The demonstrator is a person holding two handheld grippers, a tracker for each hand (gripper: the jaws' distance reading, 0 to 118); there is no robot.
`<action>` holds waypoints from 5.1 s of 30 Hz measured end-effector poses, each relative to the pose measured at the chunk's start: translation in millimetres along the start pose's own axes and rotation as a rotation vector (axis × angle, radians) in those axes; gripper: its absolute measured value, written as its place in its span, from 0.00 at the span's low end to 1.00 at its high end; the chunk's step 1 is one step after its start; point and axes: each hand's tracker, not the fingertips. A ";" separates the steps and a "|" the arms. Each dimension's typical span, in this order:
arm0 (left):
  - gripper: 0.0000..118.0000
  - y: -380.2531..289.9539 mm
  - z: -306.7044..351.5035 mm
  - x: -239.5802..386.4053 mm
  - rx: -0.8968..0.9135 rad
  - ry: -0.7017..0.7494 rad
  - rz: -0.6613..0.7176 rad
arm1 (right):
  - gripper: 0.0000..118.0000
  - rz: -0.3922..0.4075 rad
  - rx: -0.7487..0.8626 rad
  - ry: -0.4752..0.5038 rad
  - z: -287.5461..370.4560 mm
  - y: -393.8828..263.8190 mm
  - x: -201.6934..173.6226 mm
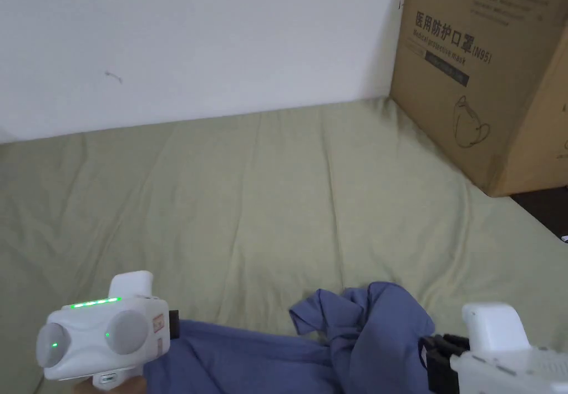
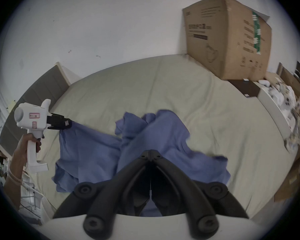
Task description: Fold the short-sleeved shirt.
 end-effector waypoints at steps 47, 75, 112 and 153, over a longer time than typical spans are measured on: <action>0.06 160.6 298.3 -88.5 0.554 0.258 0.086 | 0.01 -0.034 0.219 -0.009 141.5 353.2 24.9; 0.06 397.1 272.9 -83.1 0.810 0.453 0.048 | 0.01 -0.122 0.475 -0.017 137.9 540.9 -36.1; 0.06 57.8 4.4 -135.1 0.153 0.305 0.061 | 0.01 -0.176 -0.275 -0.084 -160.5 187.2 58.0; 0.00 -181.5 167.7 -100.1 0.102 0.101 0.123 | 0.00 0.052 -0.159 0.024 35.6 -63.7 -35.5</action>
